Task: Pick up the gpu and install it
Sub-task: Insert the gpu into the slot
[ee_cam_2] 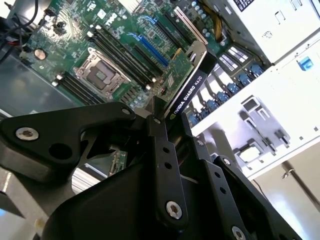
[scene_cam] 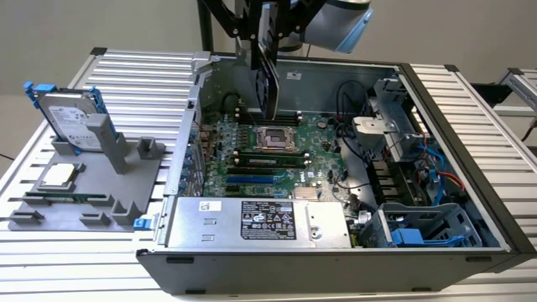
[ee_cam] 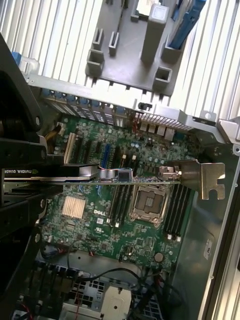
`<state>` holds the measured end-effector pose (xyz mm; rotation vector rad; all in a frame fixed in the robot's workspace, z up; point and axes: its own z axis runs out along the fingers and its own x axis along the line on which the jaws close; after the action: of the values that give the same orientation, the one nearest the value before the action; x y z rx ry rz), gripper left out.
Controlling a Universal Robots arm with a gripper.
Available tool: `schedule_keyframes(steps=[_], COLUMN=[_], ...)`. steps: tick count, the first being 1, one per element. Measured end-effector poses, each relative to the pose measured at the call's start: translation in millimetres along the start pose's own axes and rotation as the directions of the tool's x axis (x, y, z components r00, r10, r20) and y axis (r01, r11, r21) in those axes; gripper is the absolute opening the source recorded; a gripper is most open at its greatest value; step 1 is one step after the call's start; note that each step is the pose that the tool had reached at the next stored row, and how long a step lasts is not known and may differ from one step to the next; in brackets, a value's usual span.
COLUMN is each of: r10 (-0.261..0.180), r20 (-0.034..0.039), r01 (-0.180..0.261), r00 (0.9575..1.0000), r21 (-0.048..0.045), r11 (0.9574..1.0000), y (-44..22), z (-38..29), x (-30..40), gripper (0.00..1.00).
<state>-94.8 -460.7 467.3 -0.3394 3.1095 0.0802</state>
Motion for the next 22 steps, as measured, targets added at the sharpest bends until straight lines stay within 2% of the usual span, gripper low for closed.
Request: schedule_keyframes(steps=[22], r10=[-0.045], r20=[-0.002], r01=[0.045], r00=[0.999], r21=[-0.0012], r11=[0.999], y=[-0.1], z=[0.2], x=[0.0], gripper=[0.0])
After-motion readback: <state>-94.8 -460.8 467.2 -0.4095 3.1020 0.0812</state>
